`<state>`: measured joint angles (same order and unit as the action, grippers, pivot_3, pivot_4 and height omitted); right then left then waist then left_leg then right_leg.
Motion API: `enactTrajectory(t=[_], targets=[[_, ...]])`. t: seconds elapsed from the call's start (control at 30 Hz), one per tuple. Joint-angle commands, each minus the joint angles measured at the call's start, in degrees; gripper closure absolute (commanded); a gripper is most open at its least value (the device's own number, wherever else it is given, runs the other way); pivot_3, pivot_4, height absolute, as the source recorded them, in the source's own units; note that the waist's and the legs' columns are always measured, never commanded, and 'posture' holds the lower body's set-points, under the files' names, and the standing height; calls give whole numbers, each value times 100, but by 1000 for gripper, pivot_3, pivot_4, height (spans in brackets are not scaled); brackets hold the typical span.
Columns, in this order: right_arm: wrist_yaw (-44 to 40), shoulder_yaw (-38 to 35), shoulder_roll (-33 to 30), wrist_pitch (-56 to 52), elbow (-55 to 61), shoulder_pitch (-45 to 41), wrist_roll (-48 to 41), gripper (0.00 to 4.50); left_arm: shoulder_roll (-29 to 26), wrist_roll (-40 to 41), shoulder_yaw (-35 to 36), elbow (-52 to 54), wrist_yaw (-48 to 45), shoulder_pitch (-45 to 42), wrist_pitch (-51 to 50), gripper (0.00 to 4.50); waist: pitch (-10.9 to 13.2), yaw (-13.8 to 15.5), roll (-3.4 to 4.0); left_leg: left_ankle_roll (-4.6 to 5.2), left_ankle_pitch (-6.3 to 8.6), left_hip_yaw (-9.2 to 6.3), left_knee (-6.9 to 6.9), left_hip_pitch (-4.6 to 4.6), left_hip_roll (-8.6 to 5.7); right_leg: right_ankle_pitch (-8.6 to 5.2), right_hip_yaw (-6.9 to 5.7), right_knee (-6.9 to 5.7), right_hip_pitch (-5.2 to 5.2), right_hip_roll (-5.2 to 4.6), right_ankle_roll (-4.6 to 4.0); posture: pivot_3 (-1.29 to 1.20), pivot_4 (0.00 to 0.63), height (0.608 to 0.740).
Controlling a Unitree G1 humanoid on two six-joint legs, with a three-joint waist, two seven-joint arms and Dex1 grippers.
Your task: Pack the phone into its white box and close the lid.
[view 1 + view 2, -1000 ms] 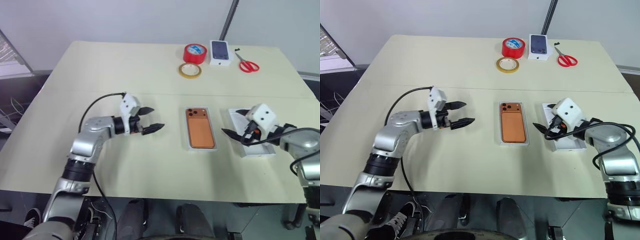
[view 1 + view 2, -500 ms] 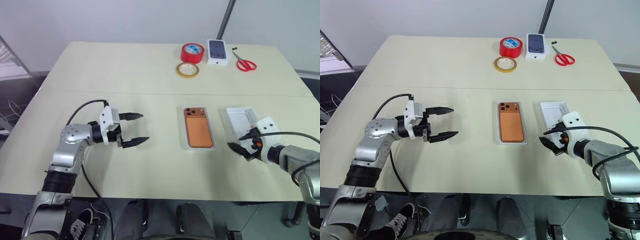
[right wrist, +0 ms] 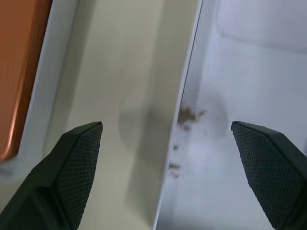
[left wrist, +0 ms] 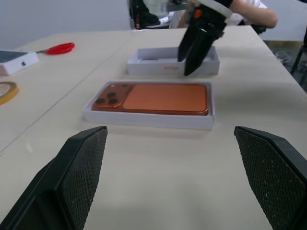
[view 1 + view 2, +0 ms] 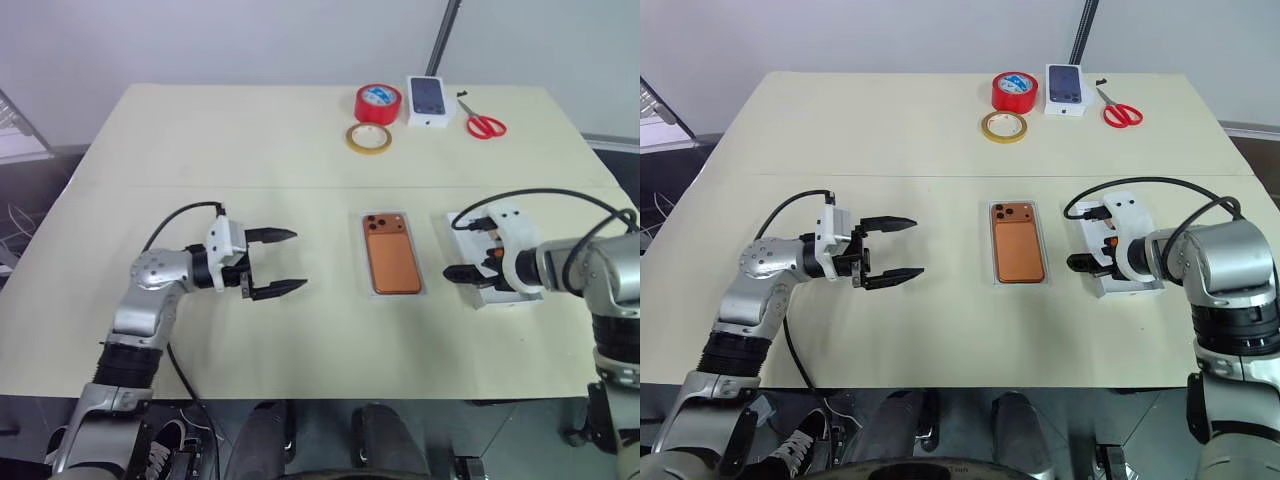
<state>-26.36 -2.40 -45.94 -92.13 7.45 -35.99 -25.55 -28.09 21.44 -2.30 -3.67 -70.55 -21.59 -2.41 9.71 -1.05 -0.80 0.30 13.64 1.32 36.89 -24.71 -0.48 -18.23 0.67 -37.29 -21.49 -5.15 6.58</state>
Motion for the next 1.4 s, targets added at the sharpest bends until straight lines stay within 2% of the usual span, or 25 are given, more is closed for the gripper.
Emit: enactTrajectory(t=[0.03,0.3,0.33,0.4,0.63,1.07,1.4], targets=[[161,154,-77,-37,-116,-224,-105,6,-27,109,10,325,113,75,-85,47,0,3,0,0,0,0,-1,0,0,0,0,0,-1,0,0,0,150,728],[401,416,23,-37,-652,-676,-33,6,-23,156,5,611,382,256,-221,47,0,13,1,1,1,0,9,-6,0,1,0,0,-2,0,0,0,150,728],[421,415,36,-37,-628,-637,-57,247,-18,150,-2,622,398,260,-227,15,0,14,1,1,1,0,7,-7,0,1,0,0,-3,0,0,0,150,728],[447,405,56,-37,-599,-587,-102,845,-14,145,-12,634,420,264,-235,0,0,11,1,1,1,0,4,-10,0,1,0,0,-8,0,0,0,150,728],[690,377,88,-37,-292,-178,-111,4445,18,146,-45,617,502,217,-270,0,-2,16,-1,2,0,0,13,-28,0,1,0,-5,-22,0,0,0,150,728],[885,21,280,-37,-320,-163,-94,4482,34,154,-61,528,522,140,-332,0,-4,16,-3,2,0,0,19,-28,0,1,0,-8,-19,1,0,0,150,728],[1284,-1393,1169,-37,-537,-694,-274,4482,66,110,-94,425,537,90,-304,0,-3,2,1,1,-2,3,18,-41,1,2,2,-23,-41,8,2,0,150,728]])
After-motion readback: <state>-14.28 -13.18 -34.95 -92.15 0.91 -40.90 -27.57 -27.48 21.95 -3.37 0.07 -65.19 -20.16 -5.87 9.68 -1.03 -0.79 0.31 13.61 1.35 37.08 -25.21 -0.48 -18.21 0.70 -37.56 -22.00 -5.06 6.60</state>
